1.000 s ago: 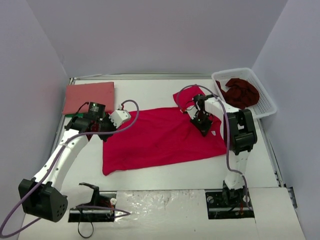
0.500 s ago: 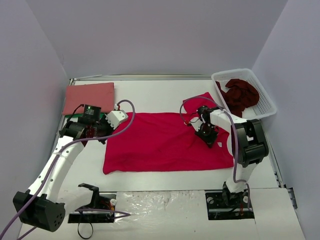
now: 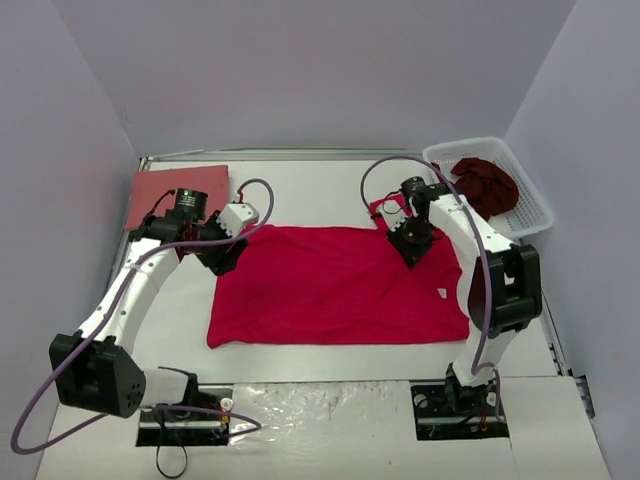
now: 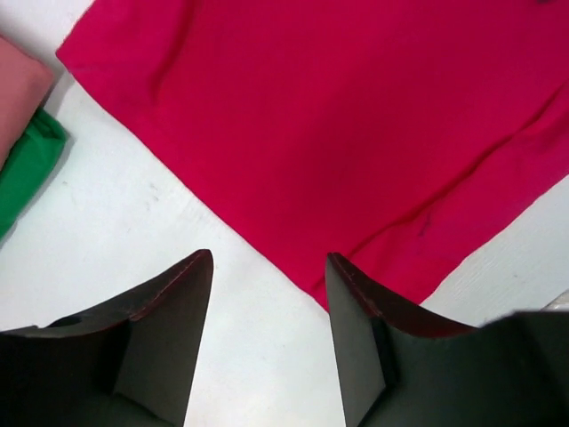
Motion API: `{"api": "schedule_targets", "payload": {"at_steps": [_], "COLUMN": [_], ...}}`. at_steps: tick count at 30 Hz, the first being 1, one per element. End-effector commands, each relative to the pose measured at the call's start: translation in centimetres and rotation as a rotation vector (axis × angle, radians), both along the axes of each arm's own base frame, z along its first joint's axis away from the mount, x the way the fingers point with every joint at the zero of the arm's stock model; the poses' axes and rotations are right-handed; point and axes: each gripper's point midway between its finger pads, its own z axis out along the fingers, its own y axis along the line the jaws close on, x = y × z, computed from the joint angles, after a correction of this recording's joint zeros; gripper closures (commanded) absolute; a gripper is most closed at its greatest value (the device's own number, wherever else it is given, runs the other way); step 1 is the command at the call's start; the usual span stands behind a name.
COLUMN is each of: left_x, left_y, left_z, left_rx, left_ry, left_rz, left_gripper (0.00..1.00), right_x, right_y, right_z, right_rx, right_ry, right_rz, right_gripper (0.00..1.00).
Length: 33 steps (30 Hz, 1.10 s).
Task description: Fold and stack the t-shirts
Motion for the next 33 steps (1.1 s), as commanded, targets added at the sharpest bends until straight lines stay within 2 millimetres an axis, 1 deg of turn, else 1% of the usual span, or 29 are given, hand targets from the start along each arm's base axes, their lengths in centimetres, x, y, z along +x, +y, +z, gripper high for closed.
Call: {"api": "schedule_targets", "payload": {"at_steps": [1, 2, 3, 4, 5, 6, 7, 8, 9, 10, 11, 12, 13, 15, 16, 18, 19, 21, 22, 23, 24, 25, 27, 28, 33], "left_x": [3.4, 4.5, 5.4, 6.0, 6.7, 7.2, 8.5, 9.3, 9.7, 11.0, 11.6, 11.7, 13.3, 13.5, 14.3, 15.1, 15.5, 16.4, 16.7, 17.3, 17.6, 18.1, 18.8, 18.9, 19.6], "left_y": [-0.8, 0.1, -0.9, -1.0, -1.0, -1.1, -1.5, -1.6, -1.7, -1.7, -1.7, -1.8, -1.7, -1.7, -0.7, -0.1, 0.1, 0.5, 0.7, 1.1, 1.4, 1.6, 2.3, 2.4, 2.9], "left_z": [3.0, 2.1, 3.8, 4.0, 2.4, 2.3, 3.3, 1.4, 0.9, 1.6, -0.5, -1.0, -1.9, -3.0, -3.8, -4.6, -5.5, -5.7, -6.4, -6.5, -6.7, -7.4, -7.9, -8.4, -9.4], "left_rx": [-0.155, -0.2, -0.288, -0.324, -0.351, -0.371, -0.387, -0.392, -0.394, -0.391, -0.392, -0.389, -0.385, -0.382, -0.381, -0.377, -0.375, -0.345, -0.331, -0.306, -0.291, -0.272, -0.233, -0.225, -0.194], "left_ry": [-0.038, 0.023, 0.02, 0.042, 0.124, 0.145, 0.126, 0.186, 0.207, 0.184, 0.251, 0.278, 0.291, 0.344, 0.361, 0.364, 0.374, 0.345, 0.349, 0.326, 0.319, 0.312, 0.298, 0.303, 0.296], "left_rz": [0.004, 0.051, 0.017, 0.013, 0.014, 0.001, -0.023, -0.024, -0.041, -0.061, -0.064, -0.081, -0.088, -0.102, -0.09, -0.088, -0.084, -0.096, -0.094, -0.094, -0.094, -0.097, -0.085, -0.085, -0.084], "left_gripper": [0.47, 0.46, 0.46, 0.46, 0.46, 0.45, 0.45, 0.45, 0.45, 0.45, 0.45, 0.45, 0.46, 0.46, 0.49, 0.49, 0.49, 0.49, 0.49, 0.49, 0.49, 0.48, 0.48, 0.49, 0.48], "right_x": [-1.2, -0.9, -0.6, -0.5, -0.4, -0.7, -0.5, -0.4, -0.6, -0.7, -0.8, -0.8, -0.9, -1.0, -1.1, -1.2, -1.3, -1.4, -1.4, -1.6, -1.5, -1.6, -1.7, -1.6, -1.7], "right_y": [1.7, 2.0, 2.2, 2.3, 2.5, 2.5, 2.6, 2.5, 2.5, 2.5, 2.4, 2.0, 1.7, 1.4, 1.4, 1.3, 1.4, 1.2, 1.2, 1.2, 1.1, 1.1, 1.1, 1.0, 1.0], "right_z": [5.7, 6.2, 6.8, 6.9, 7.0, 6.5, 6.3, 6.0, 5.1, 4.8, 4.4, 4.1, 3.6, 3.4, 3.2, 3.0, 2.9, 2.8, 2.7, 2.6, 2.5, 2.4, 2.2, 2.2, 1.7], "right_rx": [0.126, 0.142, 0.151, 0.162, 0.175, 0.178, 0.186, 0.196, 0.203, 0.215, 0.225, 0.232, 0.232, 0.252, 0.263, 0.27, 0.278, 0.276, 0.277, 0.276, 0.273, 0.271, 0.271, 0.268, 0.259], "right_ry": [-0.019, -0.033, -0.051, -0.058, -0.063, -0.053, -0.061, -0.06, -0.041, -0.027, -0.014, -0.004, 0.009, 0.019, 0.028, 0.035, 0.043, 0.046, 0.05, 0.056, 0.056, 0.061, 0.07, 0.071, 0.091], "right_rz": [0.037, 0.035, 0.035, 0.037, 0.039, 0.036, 0.033, 0.027, 0.015, 0.012, 0.009, -0.002, -0.011, -0.027, -0.026, -0.03, -0.033, -0.035, -0.037, -0.038, -0.038, -0.042, -0.046, -0.048, -0.056], "right_gripper": [0.83, 0.82, 0.8, 0.78, 0.77, 0.75, 0.74, 0.74, 0.74, 0.73, 0.73, 0.73, 0.73, 0.72, 0.72, 0.72, 0.72, 0.72, 0.72, 0.72, 0.72, 0.72, 0.72, 0.72, 0.72]}}
